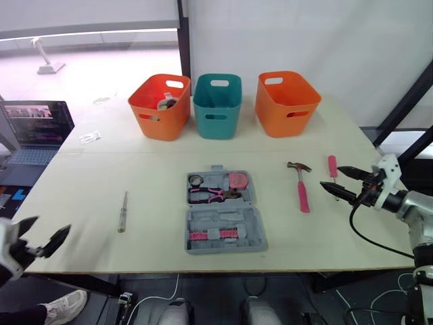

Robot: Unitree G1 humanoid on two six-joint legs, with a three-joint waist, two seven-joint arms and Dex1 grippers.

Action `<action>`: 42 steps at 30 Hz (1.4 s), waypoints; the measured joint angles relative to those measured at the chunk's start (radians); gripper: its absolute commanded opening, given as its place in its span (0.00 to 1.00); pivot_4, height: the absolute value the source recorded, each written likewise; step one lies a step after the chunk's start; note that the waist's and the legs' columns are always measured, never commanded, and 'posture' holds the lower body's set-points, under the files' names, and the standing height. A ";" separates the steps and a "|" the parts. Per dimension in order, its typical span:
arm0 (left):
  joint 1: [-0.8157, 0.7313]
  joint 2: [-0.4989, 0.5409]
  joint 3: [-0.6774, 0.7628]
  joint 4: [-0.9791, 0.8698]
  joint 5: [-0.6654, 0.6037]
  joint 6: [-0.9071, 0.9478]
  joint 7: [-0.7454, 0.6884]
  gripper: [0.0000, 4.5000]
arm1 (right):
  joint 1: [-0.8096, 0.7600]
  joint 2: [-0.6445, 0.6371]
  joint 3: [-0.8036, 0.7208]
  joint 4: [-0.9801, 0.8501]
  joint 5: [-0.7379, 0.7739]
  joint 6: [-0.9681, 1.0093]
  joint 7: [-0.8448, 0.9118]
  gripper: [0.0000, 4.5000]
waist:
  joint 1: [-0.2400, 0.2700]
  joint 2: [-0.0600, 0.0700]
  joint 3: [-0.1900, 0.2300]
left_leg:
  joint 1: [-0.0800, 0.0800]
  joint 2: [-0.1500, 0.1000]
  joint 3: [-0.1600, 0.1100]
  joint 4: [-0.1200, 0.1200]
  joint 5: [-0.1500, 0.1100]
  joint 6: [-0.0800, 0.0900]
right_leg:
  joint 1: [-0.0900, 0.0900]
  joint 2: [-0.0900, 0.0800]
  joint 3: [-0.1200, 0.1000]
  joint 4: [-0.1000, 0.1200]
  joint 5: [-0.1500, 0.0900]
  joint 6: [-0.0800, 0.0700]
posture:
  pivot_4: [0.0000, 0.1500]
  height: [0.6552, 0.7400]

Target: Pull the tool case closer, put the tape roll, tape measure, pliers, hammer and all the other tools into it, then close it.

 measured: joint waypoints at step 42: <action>-0.386 -0.178 -0.166 -0.485 -0.231 0.935 0.806 0.99 | -0.406 0.036 0.430 -0.714 0.187 0.729 0.276 0.99 | -0.006 -0.003 0.001 | -0.004 -0.002 -0.001 0.000 0.000 -0.001 | -0.005 -0.001 0.000 0.001 0.003 0.004 | 1.00 1.00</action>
